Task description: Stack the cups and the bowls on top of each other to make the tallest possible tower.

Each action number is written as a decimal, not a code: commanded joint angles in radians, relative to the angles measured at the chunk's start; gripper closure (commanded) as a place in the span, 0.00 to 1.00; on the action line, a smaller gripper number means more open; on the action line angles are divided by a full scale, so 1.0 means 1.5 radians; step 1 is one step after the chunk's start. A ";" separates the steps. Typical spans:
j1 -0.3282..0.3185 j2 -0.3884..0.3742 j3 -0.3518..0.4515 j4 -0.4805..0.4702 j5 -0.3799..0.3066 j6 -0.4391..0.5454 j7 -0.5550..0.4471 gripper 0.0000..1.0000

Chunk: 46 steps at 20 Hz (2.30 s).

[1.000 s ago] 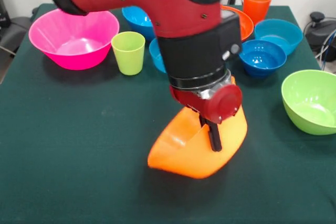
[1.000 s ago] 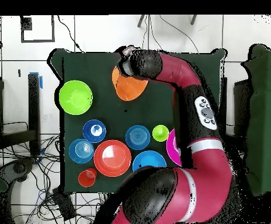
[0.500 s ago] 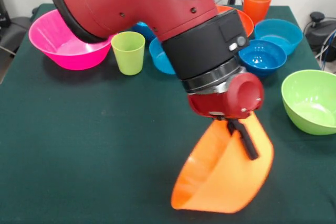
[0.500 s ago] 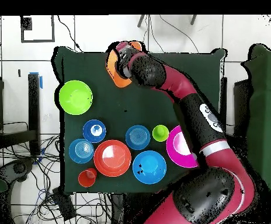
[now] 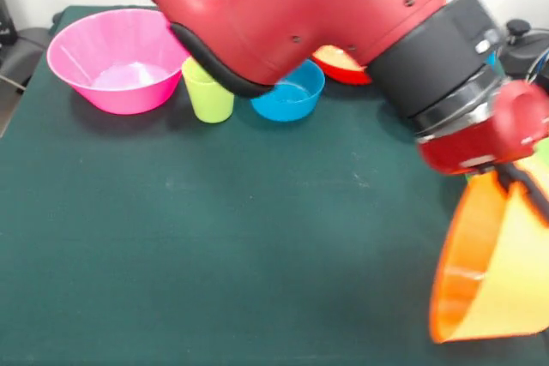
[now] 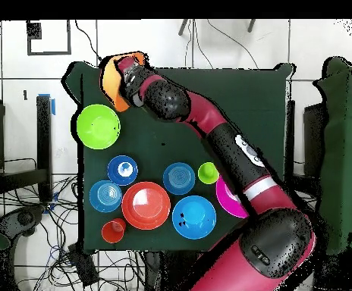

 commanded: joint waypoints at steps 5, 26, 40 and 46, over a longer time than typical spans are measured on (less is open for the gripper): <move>-0.031 0.138 0.175 0.061 -0.045 0.056 -0.207 1.00; -0.028 0.153 0.188 0.013 -0.051 0.122 -0.230 1.00; -0.057 0.213 0.214 -0.041 -0.024 0.269 -0.381 1.00; -0.070 0.226 0.210 -0.074 0.007 0.361 -0.453 1.00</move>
